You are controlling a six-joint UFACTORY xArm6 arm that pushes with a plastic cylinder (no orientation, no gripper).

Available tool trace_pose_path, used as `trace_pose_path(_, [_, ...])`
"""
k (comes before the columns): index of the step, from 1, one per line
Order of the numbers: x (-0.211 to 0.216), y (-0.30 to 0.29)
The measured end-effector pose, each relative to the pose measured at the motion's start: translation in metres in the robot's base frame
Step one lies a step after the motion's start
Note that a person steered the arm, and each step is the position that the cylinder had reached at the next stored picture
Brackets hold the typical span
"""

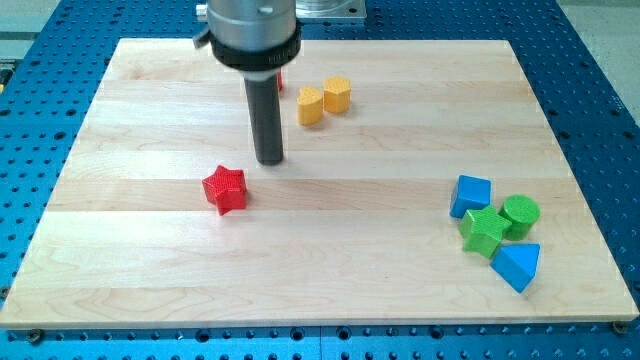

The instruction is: Move the red star towards the bottom center of the board

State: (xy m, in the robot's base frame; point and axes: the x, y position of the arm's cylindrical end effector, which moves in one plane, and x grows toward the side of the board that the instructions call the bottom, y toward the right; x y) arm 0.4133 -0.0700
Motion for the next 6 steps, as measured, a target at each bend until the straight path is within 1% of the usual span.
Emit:
trace_pose_path(1, [0.013,-0.059])
trace_pose_path(2, [0.063,-0.053])
trace_pose_path(3, [0.115,-0.016])
trace_pose_path(4, [0.107,-0.006])
trace_pose_path(5, [0.068,0.008])
trace_pose_path(6, [0.057,0.023])
